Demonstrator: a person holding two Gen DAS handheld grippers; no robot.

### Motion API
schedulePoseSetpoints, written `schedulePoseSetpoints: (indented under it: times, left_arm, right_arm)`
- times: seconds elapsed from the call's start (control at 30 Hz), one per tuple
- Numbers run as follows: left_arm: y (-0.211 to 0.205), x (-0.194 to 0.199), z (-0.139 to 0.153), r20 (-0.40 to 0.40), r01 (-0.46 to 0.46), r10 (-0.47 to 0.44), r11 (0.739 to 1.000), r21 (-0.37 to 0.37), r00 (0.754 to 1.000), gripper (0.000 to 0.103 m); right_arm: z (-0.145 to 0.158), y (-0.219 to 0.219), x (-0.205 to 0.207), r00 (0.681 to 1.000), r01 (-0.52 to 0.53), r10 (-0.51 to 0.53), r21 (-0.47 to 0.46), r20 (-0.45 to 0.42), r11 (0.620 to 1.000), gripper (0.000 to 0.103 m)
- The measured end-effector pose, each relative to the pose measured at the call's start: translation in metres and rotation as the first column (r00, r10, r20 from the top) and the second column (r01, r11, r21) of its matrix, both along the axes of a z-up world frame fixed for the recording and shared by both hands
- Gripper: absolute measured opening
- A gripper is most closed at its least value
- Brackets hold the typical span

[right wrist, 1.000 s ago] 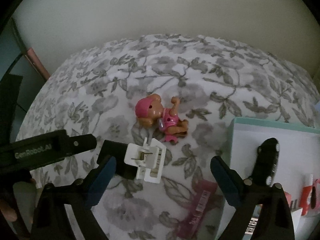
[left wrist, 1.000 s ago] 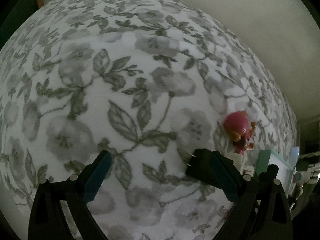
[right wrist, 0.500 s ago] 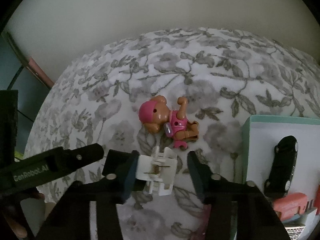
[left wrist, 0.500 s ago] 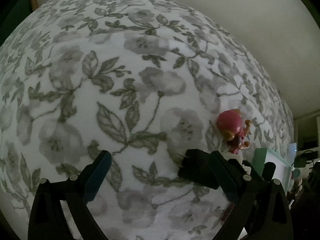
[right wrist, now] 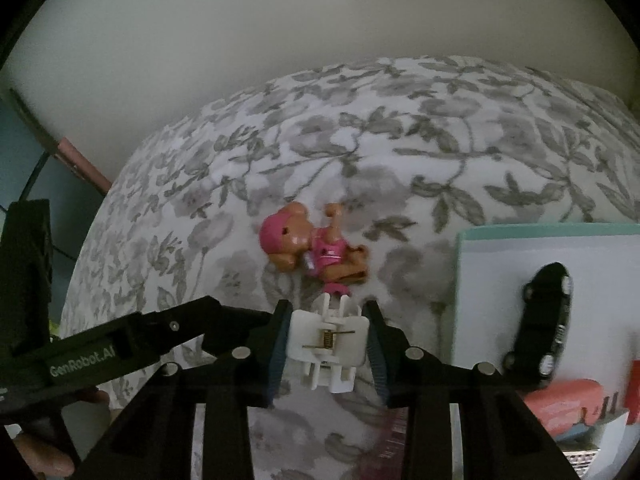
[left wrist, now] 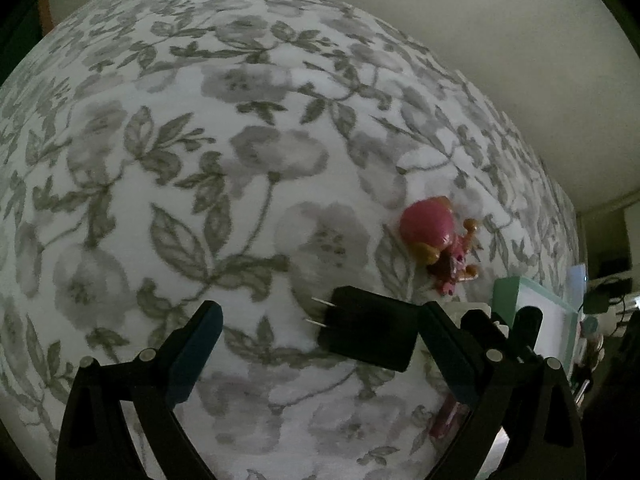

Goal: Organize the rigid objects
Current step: 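Lift the charger and hair clip and carry both over the tray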

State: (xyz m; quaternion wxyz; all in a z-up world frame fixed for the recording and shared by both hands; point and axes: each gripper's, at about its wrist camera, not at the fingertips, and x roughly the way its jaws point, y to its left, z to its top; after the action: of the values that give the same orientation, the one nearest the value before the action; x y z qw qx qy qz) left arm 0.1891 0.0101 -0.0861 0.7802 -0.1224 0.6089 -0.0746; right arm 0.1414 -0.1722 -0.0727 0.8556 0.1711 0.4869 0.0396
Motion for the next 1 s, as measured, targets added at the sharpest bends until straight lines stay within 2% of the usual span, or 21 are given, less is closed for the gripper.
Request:
schedulePoseSetpoints:
  times: [0.23, 0.47, 0.5, 0.53, 0.57, 0.67, 0.83, 1.0]
  left_arm:
    - [-0.017, -0.003, -0.007, -0.007, 0.046, -0.046, 0.999, 0.003, 0.999, 0.098]
    - [-0.031, -0.007, -0.014, -0.022, 0.086, -0.086, 0.996, 0.039, 0.996, 0.097]
    - [-0.032, -0.007, -0.014, -0.022, 0.090, -0.089, 0.995, 0.035, 0.996, 0.092]
    - [-0.034, -0.007, -0.014, -0.022, 0.095, -0.094, 0.995, 0.032, 0.995, 0.078]
    - [-0.035, -0.008, -0.014, -0.023, 0.102, -0.101, 0.994, 0.033, 0.995, 0.072]
    - [-0.040, -0.009, -0.013, -0.017, 0.118, -0.118, 0.992, 0.048, 0.993, 0.071]
    - [-0.041, -0.009, -0.012, -0.017, 0.117, -0.117, 0.993, 0.025, 0.993, 0.071]
    - [-0.040, -0.010, 0.001, 0.013, 0.108, -0.108, 0.994, 0.006, 0.994, 0.071]
  right_arm:
    - [-0.002, -0.014, -0.006, 1.000, 0.017, -0.018, -0.011, -0.015, 1.000, 0.038]
    - [-0.003, -0.026, -0.011, 0.999, 0.035, -0.035, 0.001, -0.020, 0.999, 0.038]
    - [-0.003, -0.028, -0.011, 0.999, 0.037, -0.037, 0.003, -0.019, 0.999, 0.038]
    - [-0.002, -0.028, -0.012, 0.999, 0.038, -0.038, 0.004, -0.019, 0.999, 0.038]
    - [-0.002, -0.029, -0.012, 0.999, 0.038, -0.038, 0.004, -0.019, 0.999, 0.038]
    - [-0.002, -0.030, -0.013, 0.999, 0.040, -0.040, 0.006, -0.020, 0.999, 0.038]
    - [0.000, -0.030, -0.013, 0.999, 0.043, -0.043, 0.009, -0.019, 0.999, 0.038]
    - [0.005, -0.032, -0.016, 0.999, 0.046, -0.046, 0.014, -0.006, 0.999, 0.038]
